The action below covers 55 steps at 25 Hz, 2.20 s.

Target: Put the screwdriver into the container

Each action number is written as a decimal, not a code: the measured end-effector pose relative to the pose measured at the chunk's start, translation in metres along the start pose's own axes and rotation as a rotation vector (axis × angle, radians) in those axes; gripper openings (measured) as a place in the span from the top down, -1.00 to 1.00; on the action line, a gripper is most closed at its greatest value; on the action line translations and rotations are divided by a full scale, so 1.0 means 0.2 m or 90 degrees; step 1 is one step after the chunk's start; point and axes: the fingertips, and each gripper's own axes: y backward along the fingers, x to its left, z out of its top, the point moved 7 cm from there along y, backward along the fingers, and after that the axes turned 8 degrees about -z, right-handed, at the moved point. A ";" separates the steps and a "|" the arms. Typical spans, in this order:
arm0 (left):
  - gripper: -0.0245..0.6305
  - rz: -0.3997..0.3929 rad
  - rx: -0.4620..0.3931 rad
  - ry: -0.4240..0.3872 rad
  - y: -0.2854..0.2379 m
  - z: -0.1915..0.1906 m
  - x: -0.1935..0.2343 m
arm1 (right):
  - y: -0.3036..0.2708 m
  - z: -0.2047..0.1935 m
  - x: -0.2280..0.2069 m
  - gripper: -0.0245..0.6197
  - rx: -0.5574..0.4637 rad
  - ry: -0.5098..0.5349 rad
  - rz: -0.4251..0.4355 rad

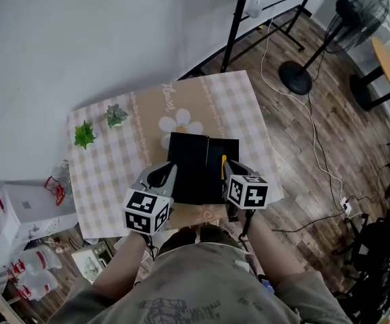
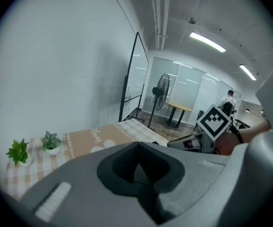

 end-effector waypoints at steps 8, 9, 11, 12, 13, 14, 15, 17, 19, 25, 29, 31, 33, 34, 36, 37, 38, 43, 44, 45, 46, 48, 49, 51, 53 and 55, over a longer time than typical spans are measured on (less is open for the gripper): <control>0.93 0.007 -0.086 -0.075 0.15 0.31 -0.10 | 0.46 0.33 0.07 0.84 -0.177 0.056 0.047; 0.93 0.007 -0.097 -0.086 0.18 0.35 -0.12 | 0.53 0.36 0.09 0.84 -0.202 0.064 0.053; 0.93 0.007 -0.122 -0.103 0.23 0.41 -0.16 | 0.65 0.42 0.11 0.84 -0.247 0.082 0.061; 0.93 0.006 -0.135 -0.110 0.25 0.45 -0.18 | 0.71 0.45 0.12 0.84 -0.269 0.091 0.063; 0.93 0.004 -0.148 -0.117 0.28 0.48 -0.19 | 0.77 0.47 0.13 0.84 -0.291 0.099 0.064; 0.93 0.003 -0.160 -0.123 0.30 0.51 -0.21 | 0.83 0.49 0.13 0.84 -0.311 0.106 0.065; 0.93 0.002 -0.171 -0.129 0.32 0.54 -0.23 | 0.88 0.51 0.14 0.84 -0.330 0.113 0.066; 0.93 0.001 -0.192 -0.143 0.37 0.58 -0.26 | 0.99 0.54 0.15 0.84 -0.367 0.124 0.071; 0.93 0.003 -0.207 -0.158 0.42 0.63 -0.30 | 1.09 0.57 0.17 0.84 -0.403 0.135 0.078; 0.93 0.009 -0.232 -0.200 0.54 0.71 -0.43 | 1.35 0.58 0.18 0.84 -0.481 0.163 0.070; 0.93 0.001 -0.238 -0.202 0.58 0.70 -0.48 | 1.44 0.56 0.19 0.84 -0.498 0.170 0.071; 0.93 0.001 -0.240 -0.205 0.59 0.69 -0.50 | 1.46 0.54 0.19 0.84 -0.499 0.175 0.074; 0.93 0.006 -0.241 -0.206 0.61 0.68 -0.51 | 1.46 0.50 0.18 0.84 -0.489 0.177 0.075; 0.93 0.009 -0.241 -0.204 0.62 0.67 -0.51 | 1.45 0.49 0.17 0.84 -0.482 0.174 0.076; 0.93 0.013 -0.239 -0.200 0.62 0.66 -0.51 | 1.43 0.47 0.16 0.84 -0.471 0.164 0.077; 0.93 0.014 -0.237 -0.199 0.62 0.66 -0.51 | 1.42 0.47 0.16 0.84 -0.469 0.161 0.077; 0.93 0.014 -0.236 -0.199 0.62 0.65 -0.51 | 1.42 0.47 0.16 0.84 -0.468 0.159 0.077; 0.93 0.020 -0.237 -0.197 0.64 0.65 -0.50 | 1.42 0.47 0.17 0.84 -0.471 0.167 0.079; 0.93 0.020 -0.237 -0.197 0.64 0.65 -0.51 | 1.42 0.47 0.17 0.84 -0.471 0.167 0.078; 0.93 0.018 -0.236 -0.198 0.63 0.65 -0.51 | 1.42 0.47 0.17 0.84 -0.470 0.167 0.078; 0.93 0.017 -0.235 -0.199 0.63 0.65 -0.52 | 1.42 0.47 0.17 0.84 -0.470 0.166 0.077; 0.93 0.015 -0.234 -0.199 0.63 0.65 -0.53 | 1.42 0.47 0.16 0.84 -0.469 0.166 0.076; 0.93 0.014 -0.234 -0.199 0.63 0.64 -0.53 | 1.42 0.46 0.16 0.84 -0.468 0.167 0.076; 0.93 0.013 -0.233 -0.199 0.63 0.64 -0.53 | 1.42 0.46 0.16 0.84 -0.466 0.169 0.074; 0.93 0.011 -0.232 -0.199 0.63 0.65 -0.53 | 1.42 0.46 0.16 0.84 -0.465 0.171 0.071; 0.93 0.009 -0.230 -0.199 0.62 0.65 -0.53 | 1.42 0.47 0.16 0.84 -0.464 0.172 0.069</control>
